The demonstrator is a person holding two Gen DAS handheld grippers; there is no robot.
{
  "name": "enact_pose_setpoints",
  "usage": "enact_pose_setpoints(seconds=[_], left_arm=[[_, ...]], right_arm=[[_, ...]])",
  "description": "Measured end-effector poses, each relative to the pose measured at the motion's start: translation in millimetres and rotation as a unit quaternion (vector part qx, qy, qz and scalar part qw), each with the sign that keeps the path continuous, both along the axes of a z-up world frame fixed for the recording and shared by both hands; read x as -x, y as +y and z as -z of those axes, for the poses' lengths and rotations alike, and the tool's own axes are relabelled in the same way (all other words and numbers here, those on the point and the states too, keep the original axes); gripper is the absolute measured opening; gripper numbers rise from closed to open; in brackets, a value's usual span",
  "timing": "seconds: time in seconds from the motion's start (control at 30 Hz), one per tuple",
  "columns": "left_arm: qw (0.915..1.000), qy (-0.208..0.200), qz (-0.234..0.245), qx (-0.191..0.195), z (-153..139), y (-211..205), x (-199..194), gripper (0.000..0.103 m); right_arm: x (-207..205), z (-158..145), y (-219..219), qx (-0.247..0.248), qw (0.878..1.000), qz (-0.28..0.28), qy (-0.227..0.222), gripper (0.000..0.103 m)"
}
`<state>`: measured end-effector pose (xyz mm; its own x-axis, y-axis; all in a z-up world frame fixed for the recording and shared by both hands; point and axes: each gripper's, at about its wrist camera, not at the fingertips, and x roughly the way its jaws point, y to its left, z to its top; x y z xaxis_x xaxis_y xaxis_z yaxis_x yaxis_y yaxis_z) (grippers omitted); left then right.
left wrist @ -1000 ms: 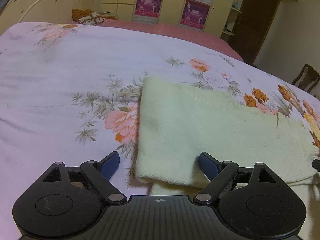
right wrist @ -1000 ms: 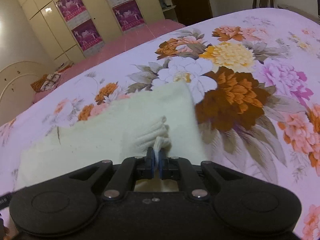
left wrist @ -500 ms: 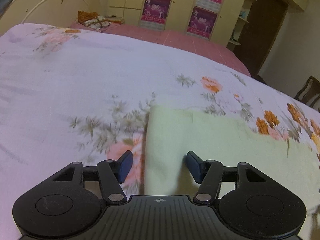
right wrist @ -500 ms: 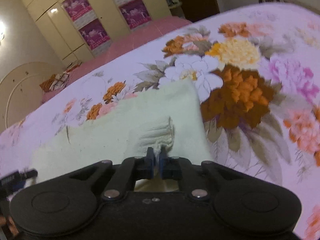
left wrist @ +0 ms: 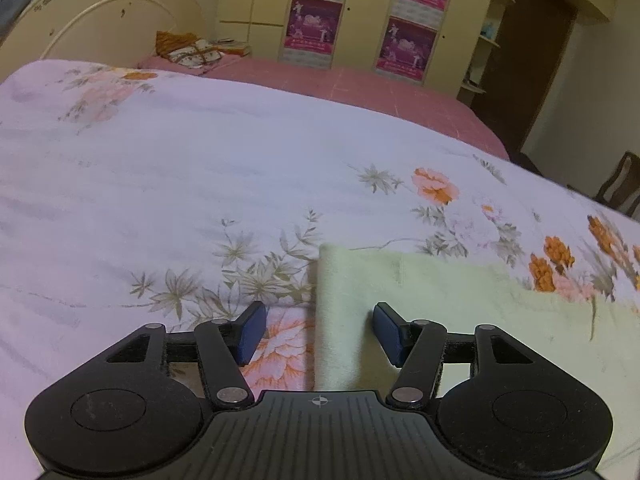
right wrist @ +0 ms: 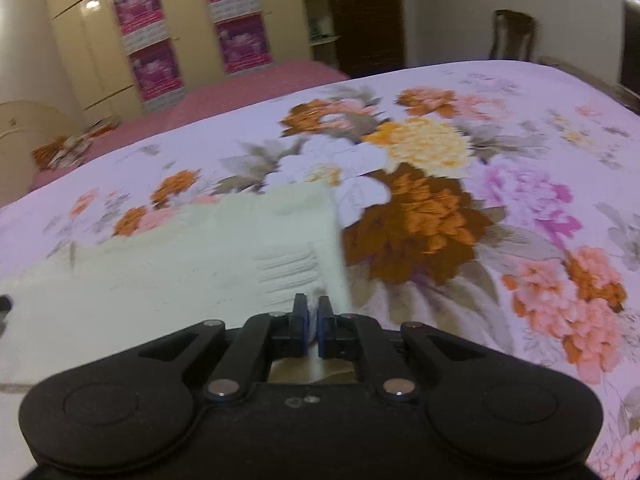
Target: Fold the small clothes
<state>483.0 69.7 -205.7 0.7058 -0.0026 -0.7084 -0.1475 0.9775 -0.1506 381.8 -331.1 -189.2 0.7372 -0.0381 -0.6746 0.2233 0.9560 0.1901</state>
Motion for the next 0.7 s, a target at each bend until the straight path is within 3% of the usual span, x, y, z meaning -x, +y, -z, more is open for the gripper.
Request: enact_pose_setpoints(seconds=[0.17, 0.2, 0.23, 0.3, 0.5, 0.57, 0.7], left_arm=[[1.0, 0.004, -0.005, -0.002, -3.2, 1.9, 2.2, 0.06], [1.0, 0.003, -0.003, 0.004, -6.9, 2.4, 5.2, 0.06], [0.9999, -0.003, 0.005, 0.01, -11.9, 2.0, 10.8, 0.06], [0.9998, -0.015, 0.016, 0.002, -19.1, -4.3, 24.8, 0.06], [0.9987, 0.007, 0.049, -0.011, -1.6, -32.0, 42.0, 0.06], [0.9987, -0.003, 0.044, -0.025, 2.3, -33.5, 44.8, 0.07], [0.9987, 0.005, 0.04, -0.03, 1.6, -32.3, 42.3, 0.075]], right_arm=[[-3.1, -3.3, -0.2, 0.014, 1.0, -0.003, 0.007, 0.005], [-2.2, -5.2, -2.1, 0.018, 1.0, 0.009, 0.004, 0.009], [0.0, -8.8, -4.0, 0.017, 1.0, 0.019, -0.002, 0.02], [4.5, -16.8, -6.5, -0.006, 1.0, 0.007, -0.029, 0.027], [-6.9, -18.7, 29.1, 0.003, 0.997, -0.069, -0.022, 0.024], [-13.5, -11.4, 41.0, 0.016, 0.996, -0.092, 0.002, 0.024], [-16.7, -1.3, 39.5, 0.06, 0.994, -0.094, 0.01, 0.022]])
